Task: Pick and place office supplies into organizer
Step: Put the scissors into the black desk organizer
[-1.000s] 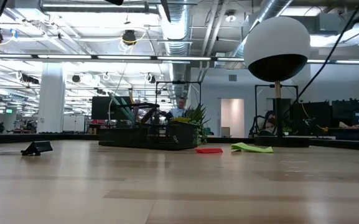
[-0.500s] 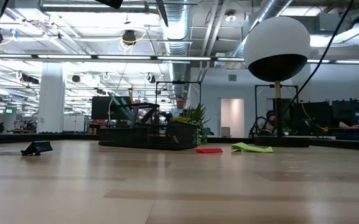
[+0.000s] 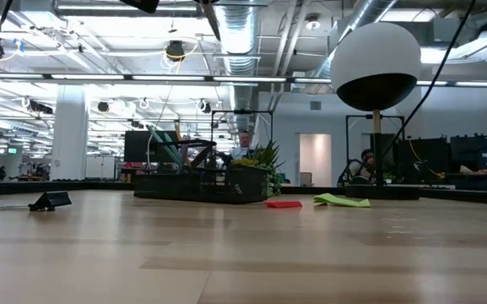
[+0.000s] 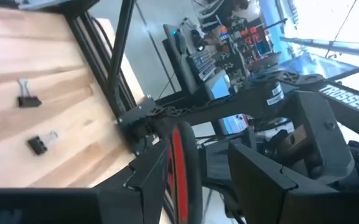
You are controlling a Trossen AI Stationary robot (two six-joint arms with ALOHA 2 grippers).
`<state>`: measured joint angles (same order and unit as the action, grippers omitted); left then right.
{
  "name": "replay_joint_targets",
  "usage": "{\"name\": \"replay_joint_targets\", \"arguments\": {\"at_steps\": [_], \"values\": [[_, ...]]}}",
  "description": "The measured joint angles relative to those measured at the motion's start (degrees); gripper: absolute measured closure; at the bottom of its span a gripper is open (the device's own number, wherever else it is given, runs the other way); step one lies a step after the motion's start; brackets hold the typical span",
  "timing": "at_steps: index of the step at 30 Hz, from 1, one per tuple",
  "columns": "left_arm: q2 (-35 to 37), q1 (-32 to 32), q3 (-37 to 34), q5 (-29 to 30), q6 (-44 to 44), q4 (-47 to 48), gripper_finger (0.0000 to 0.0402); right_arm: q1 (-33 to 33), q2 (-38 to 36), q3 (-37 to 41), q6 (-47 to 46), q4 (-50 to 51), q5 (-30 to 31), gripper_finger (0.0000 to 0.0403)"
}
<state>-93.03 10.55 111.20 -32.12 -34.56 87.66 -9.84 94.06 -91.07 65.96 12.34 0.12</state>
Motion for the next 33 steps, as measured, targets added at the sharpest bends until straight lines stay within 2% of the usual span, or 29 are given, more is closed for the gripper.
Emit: {"name": "replay_joint_targets", "arguments": {"at_steps": [5, 12, 21, 27, 33], "values": [[0.0, 0.75, 0.0, 0.27, 1.73, 1.8, 0.0399, -1.78, -0.09, 0.0, 1.45, 0.78, 4.4, 0.0242], [0.0, 2.15, 0.0, 1.33, 2.79, 2.38, 0.0399, -4.41, -0.13, 0.07, 4.48, 6.64, 18.51, 0.0242], [0.0, 2.42, 0.0, 2.42, 2.74, 2.38, 0.0399, -3.87, 1.66, 0.17, 8.74, 5.36, 19.17, 0.0242], [0.0, 2.42, -0.02, 3.46, 2.69, 2.24, 0.0399, -3.13, 4.31, -0.11, 8.91, -2.87, 19.26, 0.0242], [0.0, 2.35, -0.02, 4.11, 2.55, 2.33, 0.04, -3.16, 4.44, 0.07, 8.73, -1.78, 19.3, 0.0242]]}}
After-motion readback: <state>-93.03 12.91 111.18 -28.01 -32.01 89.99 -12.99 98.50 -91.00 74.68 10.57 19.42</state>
